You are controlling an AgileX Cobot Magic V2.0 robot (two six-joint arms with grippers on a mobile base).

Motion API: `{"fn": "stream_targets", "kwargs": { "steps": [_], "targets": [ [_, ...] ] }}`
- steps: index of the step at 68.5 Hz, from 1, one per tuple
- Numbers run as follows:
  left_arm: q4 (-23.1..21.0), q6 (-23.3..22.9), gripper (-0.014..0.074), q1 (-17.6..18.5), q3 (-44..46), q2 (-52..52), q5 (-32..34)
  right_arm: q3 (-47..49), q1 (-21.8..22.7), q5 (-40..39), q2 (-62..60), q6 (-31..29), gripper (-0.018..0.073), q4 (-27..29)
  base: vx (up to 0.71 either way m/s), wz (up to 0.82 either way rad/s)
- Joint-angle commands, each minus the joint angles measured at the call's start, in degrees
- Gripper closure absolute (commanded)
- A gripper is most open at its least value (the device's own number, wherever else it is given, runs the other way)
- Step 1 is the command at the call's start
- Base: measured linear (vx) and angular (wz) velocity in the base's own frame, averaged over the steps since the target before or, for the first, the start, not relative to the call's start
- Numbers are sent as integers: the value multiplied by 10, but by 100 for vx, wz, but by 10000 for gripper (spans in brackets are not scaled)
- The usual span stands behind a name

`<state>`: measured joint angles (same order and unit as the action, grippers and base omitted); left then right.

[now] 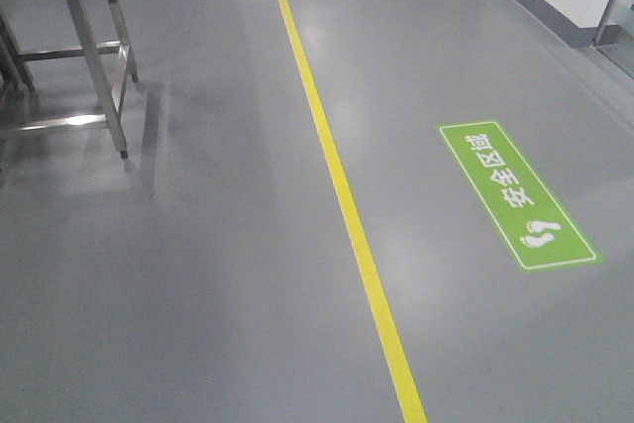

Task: Move and align brake pads A on conveyor
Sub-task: 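Drive forward along the yellow floor line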

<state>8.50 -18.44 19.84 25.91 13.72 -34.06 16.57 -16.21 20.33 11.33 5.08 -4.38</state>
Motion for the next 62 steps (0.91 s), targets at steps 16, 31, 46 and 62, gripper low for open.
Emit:
{"fn": "stream_targets", "kwargs": {
  "steps": [16,31,46,62],
  "targets": [
    [3,-1,603,2,14,7,37,15,2,-42,4,-5,562,-5,56,-4],
    [3,-1,603,2,14,7,37,15,2,-42,4,-5,562,-5,56,-8],
    [3,-1,603,2,14,7,37,15,2,-42,4,-5,562,-5,56,-4],
    [3,-1,603,2,14,7,37,15,2,-42,4,-5,562,-5,58,2]
  ]
}}
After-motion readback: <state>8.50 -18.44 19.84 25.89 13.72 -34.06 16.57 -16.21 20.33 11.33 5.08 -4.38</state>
